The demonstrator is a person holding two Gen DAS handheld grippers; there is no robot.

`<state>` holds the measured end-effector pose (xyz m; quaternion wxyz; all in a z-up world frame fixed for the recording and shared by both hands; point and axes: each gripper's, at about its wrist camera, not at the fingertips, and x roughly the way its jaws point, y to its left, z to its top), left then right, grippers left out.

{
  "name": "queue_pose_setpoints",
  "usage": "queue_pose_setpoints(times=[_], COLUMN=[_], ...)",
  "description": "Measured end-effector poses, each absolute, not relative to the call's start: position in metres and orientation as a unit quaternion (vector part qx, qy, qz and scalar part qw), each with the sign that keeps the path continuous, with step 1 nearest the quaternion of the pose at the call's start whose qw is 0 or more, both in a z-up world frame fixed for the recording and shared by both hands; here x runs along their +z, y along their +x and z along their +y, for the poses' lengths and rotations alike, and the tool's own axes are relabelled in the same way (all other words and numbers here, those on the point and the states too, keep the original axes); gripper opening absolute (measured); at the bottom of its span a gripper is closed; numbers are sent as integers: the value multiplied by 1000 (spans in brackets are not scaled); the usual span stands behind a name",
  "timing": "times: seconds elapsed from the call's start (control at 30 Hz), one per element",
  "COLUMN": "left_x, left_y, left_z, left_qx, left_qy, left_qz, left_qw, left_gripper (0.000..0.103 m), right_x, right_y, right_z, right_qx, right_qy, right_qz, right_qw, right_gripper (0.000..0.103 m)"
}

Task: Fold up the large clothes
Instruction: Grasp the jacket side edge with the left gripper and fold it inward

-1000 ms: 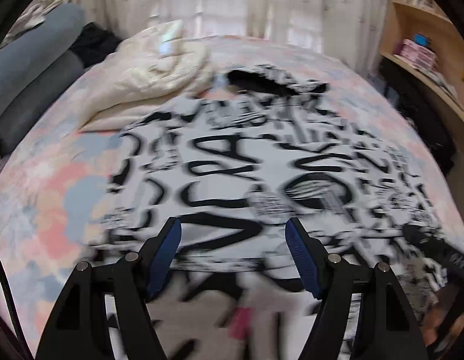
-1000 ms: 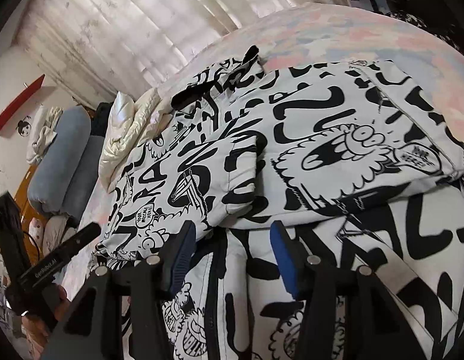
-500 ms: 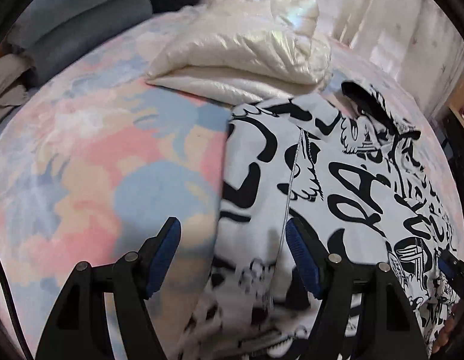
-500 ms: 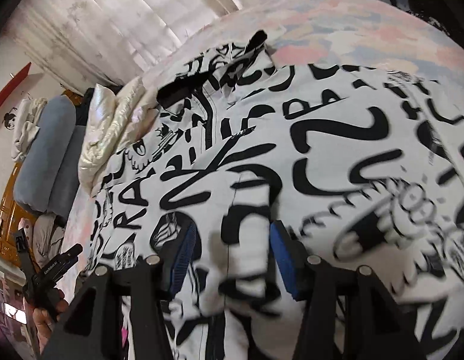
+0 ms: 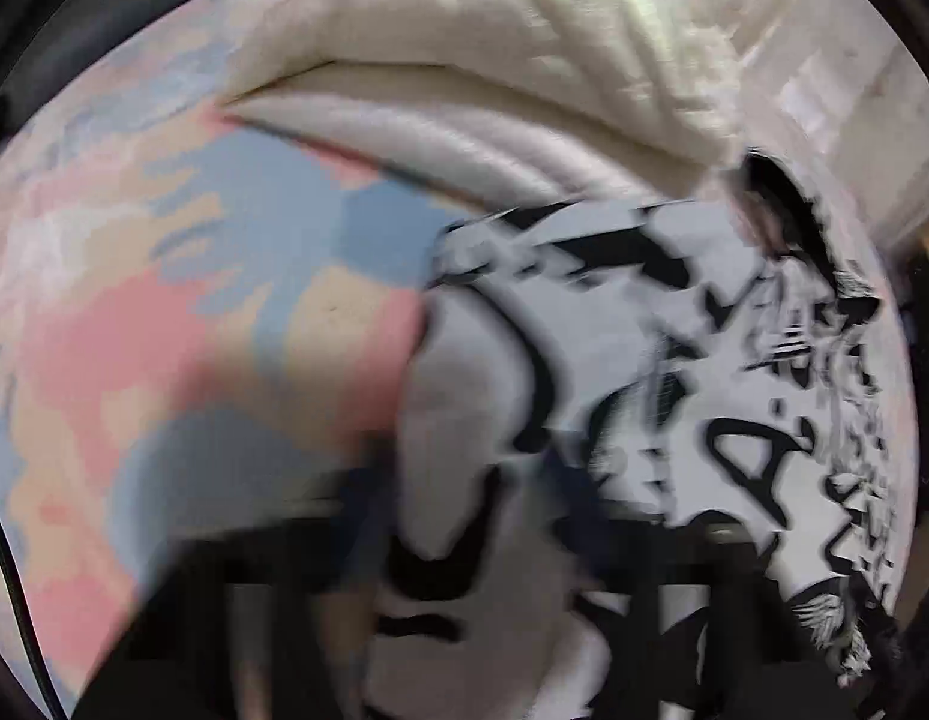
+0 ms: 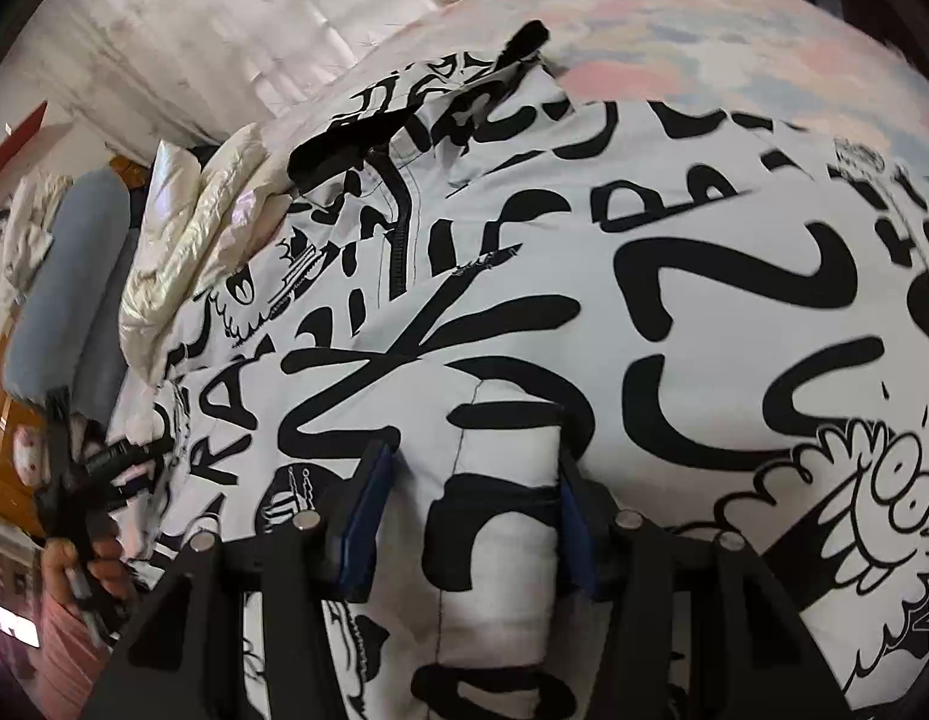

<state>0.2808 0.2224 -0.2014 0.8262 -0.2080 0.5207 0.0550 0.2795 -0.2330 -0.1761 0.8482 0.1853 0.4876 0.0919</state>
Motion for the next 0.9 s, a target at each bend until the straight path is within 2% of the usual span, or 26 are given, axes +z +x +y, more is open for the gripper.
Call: queue_pose_setpoints(times=[0.07, 0.13, 0.23, 0.37, 0.47, 0.53, 0.63, 0.7, 0.8, 0.87, 0.9], left_x=[-196, -187, -168, -151, -146, -156, -174, -174, -166, -156, -152], left_y=[279, 270, 245, 229, 231, 237, 243, 239, 234, 226, 220], left_z=[213, 204, 197, 185, 181, 184, 198, 206, 199, 189, 183], left_qx=[67, 83, 99, 128, 157, 168, 169, 160, 147, 140, 133], left_qy=[-179, -152, -151, -121, -92, -89, -106, -122, -116, -96, -92], left_qz=[510, 475, 388, 310, 284, 299, 329, 334, 343, 350, 352], left_qw=[838, 863, 904, 934, 941, 935, 923, 921, 921, 921, 922], left_gripper=[7, 5, 4, 3, 3, 3, 4, 5, 19, 34, 37], right_x=[-174, -167, -147, -116, -108, -122, -169, -178, -161, -148, -142], right_y=[278, 274, 263, 258, 270, 288, 316, 316, 304, 291, 285], right_z=[-225, -216, -206, -203, -204, -204, -204, -210, -217, -217, -217], right_qx=[100, 99, 103, 113, 101, 77, 57, 63, 52, 56, 55], right_qy=[164, 137, 105, 102, 102, 93, 90, 111, 122, 118, 113], right_qz=[480, 467, 419, 345, 314, 338, 434, 443, 436, 419, 411], right_qw=[856, 868, 896, 926, 938, 933, 895, 887, 890, 898, 903], right_gripper=[29, 27, 26, 26, 26, 26, 31, 34, 40, 42, 43])
